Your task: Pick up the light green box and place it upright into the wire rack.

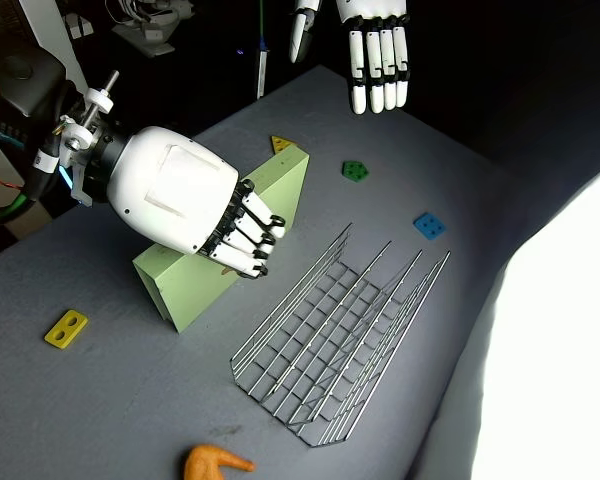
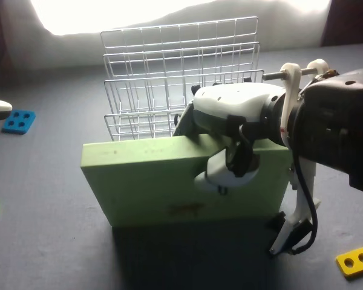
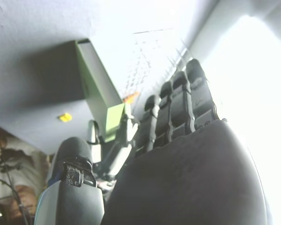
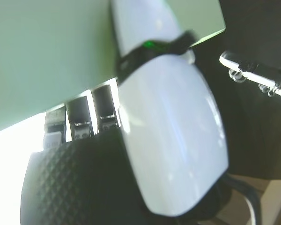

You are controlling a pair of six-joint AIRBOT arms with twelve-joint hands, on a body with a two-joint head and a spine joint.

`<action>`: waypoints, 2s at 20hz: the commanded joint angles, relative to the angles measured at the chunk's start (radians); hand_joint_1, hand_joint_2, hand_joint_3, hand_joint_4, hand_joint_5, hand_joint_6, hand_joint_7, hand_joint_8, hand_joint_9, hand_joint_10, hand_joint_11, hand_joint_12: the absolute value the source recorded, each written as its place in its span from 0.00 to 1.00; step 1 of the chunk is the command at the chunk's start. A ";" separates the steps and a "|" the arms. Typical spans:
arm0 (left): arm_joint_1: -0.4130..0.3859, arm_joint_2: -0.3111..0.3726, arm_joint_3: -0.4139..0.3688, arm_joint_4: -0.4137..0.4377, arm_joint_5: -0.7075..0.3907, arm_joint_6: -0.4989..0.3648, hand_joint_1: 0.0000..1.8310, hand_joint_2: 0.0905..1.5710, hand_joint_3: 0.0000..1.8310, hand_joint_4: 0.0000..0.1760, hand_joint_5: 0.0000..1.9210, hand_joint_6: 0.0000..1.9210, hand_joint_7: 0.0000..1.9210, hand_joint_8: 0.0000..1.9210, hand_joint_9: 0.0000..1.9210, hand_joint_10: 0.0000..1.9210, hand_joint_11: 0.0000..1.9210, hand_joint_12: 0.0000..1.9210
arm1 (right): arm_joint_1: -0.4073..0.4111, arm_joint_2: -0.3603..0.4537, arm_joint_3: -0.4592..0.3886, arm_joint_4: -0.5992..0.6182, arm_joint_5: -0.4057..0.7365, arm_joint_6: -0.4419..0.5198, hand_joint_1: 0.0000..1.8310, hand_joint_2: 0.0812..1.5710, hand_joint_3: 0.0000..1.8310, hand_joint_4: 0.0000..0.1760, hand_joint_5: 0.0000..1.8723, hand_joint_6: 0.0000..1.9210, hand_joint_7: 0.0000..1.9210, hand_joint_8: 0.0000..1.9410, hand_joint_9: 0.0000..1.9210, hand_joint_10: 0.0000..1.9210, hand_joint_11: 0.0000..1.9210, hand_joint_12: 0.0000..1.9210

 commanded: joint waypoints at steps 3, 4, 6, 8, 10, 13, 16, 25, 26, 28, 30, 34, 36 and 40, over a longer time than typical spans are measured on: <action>-0.014 0.001 0.000 -0.015 0.082 0.001 0.06 0.76 0.00 0.29 0.01 0.00 0.03 0.00 0.02 0.00 0.00 0.11 | 0.005 0.005 -0.001 -0.042 -0.015 0.002 0.75 0.71 0.00 0.00 0.49 0.50 0.49 0.61 0.42 0.70 0.32 0.84; -0.014 0.001 0.000 -0.015 0.082 0.001 0.08 0.76 0.00 0.28 0.03 0.01 0.04 0.00 0.03 0.00 0.00 0.13 | 0.005 0.005 -0.001 -0.042 -0.015 0.002 0.75 0.71 0.00 0.00 0.49 0.50 0.48 0.60 0.42 0.70 0.32 0.84; -0.014 0.001 0.000 -0.015 0.082 0.001 0.08 0.76 0.00 0.28 0.03 0.01 0.04 0.00 0.04 0.00 0.00 0.14 | 0.006 0.006 -0.002 -0.042 -0.016 0.003 0.75 0.71 0.00 0.00 0.49 0.50 0.49 0.60 0.42 0.70 0.31 0.83; -0.014 0.001 -0.001 -0.015 0.082 0.001 0.08 0.76 0.00 0.28 0.03 0.00 0.03 0.00 0.04 0.00 0.00 0.13 | 0.017 0.012 -0.002 -0.042 -0.016 0.002 0.75 0.71 0.00 0.00 0.48 0.51 0.50 0.58 0.43 0.70 0.32 0.84; -0.014 0.001 -0.001 -0.015 0.082 0.001 0.08 0.76 0.00 0.26 0.03 0.00 0.03 0.00 0.04 0.00 0.00 0.13 | 0.036 0.021 -0.002 -0.042 -0.016 0.002 0.75 0.70 0.00 0.00 0.48 0.53 0.51 0.54 0.44 0.69 0.32 0.84; -0.014 0.001 -0.001 -0.015 0.082 0.001 0.08 0.76 0.00 0.28 0.03 0.00 0.04 0.00 0.04 0.00 0.00 0.14 | 0.088 0.043 -0.003 -0.042 -0.024 -0.026 0.75 0.70 0.00 0.00 0.49 0.52 0.51 0.53 0.44 0.69 0.31 0.86; -0.014 0.001 -0.001 -0.015 0.082 0.001 0.07 0.76 0.00 0.26 0.03 0.00 0.01 0.00 0.02 0.00 0.00 0.09 | 0.144 0.059 -0.003 -0.042 -0.056 -0.096 0.75 0.70 0.00 0.00 0.48 0.54 0.51 0.53 0.43 0.69 0.30 0.85; -0.014 0.001 0.001 -0.015 0.082 0.001 0.08 0.76 0.00 0.27 0.02 0.00 0.03 0.00 0.03 0.00 0.00 0.13 | 0.280 0.064 0.016 -0.044 -0.134 -0.196 0.75 0.72 0.00 0.00 0.46 0.57 0.49 0.57 0.42 0.71 0.29 0.86; -0.014 0.001 0.001 -0.015 0.082 0.001 0.07 0.76 0.00 0.28 0.03 0.00 0.03 0.00 0.03 0.00 0.00 0.13 | 0.290 0.062 0.019 -0.045 -0.134 -0.196 0.74 0.72 0.00 0.00 0.47 0.55 0.48 0.59 0.42 0.71 0.29 0.86; -0.014 0.001 0.001 -0.015 0.082 0.001 0.07 0.76 0.00 0.28 0.03 0.01 0.03 0.00 0.03 0.00 0.00 0.13 | 0.299 0.056 0.028 -0.082 -0.135 -0.192 0.75 0.72 0.00 0.00 0.47 0.55 0.48 0.59 0.42 0.71 0.30 0.86; -0.014 0.001 0.001 -0.014 0.082 0.001 0.08 0.76 0.00 0.25 0.03 0.00 0.03 0.00 0.04 0.00 0.00 0.13 | 0.298 0.048 0.048 -0.141 -0.136 -0.160 0.75 0.71 0.00 0.00 0.47 0.54 0.51 0.55 0.44 0.69 0.31 0.84; -0.014 0.001 0.002 -0.014 0.082 0.001 0.07 0.77 0.00 0.25 0.03 0.00 0.03 0.00 0.03 0.00 0.00 0.12 | 0.296 0.020 0.114 -0.147 -0.163 -0.127 0.67 0.71 0.00 0.00 0.50 0.51 0.51 0.59 0.44 0.65 0.31 0.86; -0.014 0.001 0.003 -0.014 0.082 0.001 0.07 0.77 0.00 0.25 0.03 0.00 0.03 0.00 0.03 0.00 0.00 0.13 | 0.279 0.017 0.139 -0.263 -0.189 -0.020 0.67 0.70 0.00 0.00 0.51 0.50 0.52 0.58 0.46 0.63 0.32 0.85; -0.014 0.001 0.005 -0.014 0.082 0.001 0.07 0.76 0.00 0.21 0.03 0.00 0.02 0.00 0.02 0.00 0.00 0.09 | 0.260 0.005 0.167 -0.274 -0.197 -0.003 0.68 0.70 0.00 0.00 0.51 0.48 0.51 0.61 0.44 0.66 0.31 0.87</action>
